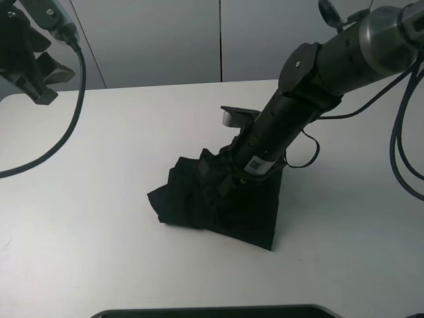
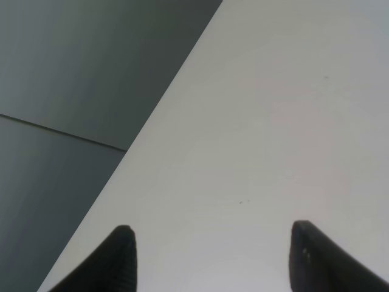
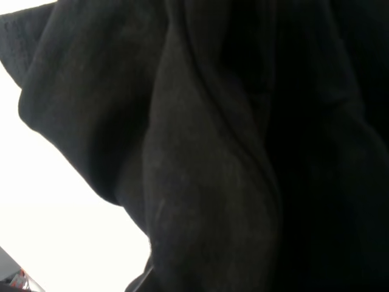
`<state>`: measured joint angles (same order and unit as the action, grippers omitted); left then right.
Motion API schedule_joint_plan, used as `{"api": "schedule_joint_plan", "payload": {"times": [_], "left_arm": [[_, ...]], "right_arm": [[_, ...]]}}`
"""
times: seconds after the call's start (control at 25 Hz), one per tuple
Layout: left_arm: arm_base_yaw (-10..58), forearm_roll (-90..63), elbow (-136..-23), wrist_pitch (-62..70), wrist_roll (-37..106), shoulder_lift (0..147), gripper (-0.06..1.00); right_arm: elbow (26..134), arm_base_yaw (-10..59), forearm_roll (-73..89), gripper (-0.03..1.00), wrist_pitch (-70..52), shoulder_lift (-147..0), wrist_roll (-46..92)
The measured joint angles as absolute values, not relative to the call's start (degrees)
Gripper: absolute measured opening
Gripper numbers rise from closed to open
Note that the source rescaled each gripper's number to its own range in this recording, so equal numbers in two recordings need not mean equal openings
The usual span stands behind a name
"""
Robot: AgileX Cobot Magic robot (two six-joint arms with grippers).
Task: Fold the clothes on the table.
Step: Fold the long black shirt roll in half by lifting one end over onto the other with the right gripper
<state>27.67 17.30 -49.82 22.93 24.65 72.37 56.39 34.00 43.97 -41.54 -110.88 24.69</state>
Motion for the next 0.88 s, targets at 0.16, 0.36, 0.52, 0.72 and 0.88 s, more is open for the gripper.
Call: {"api": "schedule_joint_plan", "payload": {"times": [0.16, 0.36, 0.52, 0.72, 0.88], "left_arm": [[27.7, 17.3, -49.8, 22.9, 24.7, 72.4, 0.71], [27.7, 17.3, -49.8, 22.9, 24.4, 72.4, 0.71], [27.7, 17.3, -49.8, 22.9, 24.3, 72.4, 0.71], [27.7, 17.3, -49.8, 22.9, 24.2, 72.4, 0.71], [27.7, 17.3, -49.8, 22.9, 24.2, 72.4, 0.71]], "right_arm": [[55.5, 34.0, 49.7, 0.25, -41.8, -111.0, 28.7], [55.2, 34.3, 63.9, 0.68, -42.2, -111.0, 38.0], [55.2, 37.2, 68.0, 0.75, -42.2, -111.0, 42.0], [55.2, 44.1, 70.0, 0.75, -38.3, -111.0, 42.9], [55.2, 50.5, 74.1, 0.75, -29.0, -112.8, 44.0]]}}
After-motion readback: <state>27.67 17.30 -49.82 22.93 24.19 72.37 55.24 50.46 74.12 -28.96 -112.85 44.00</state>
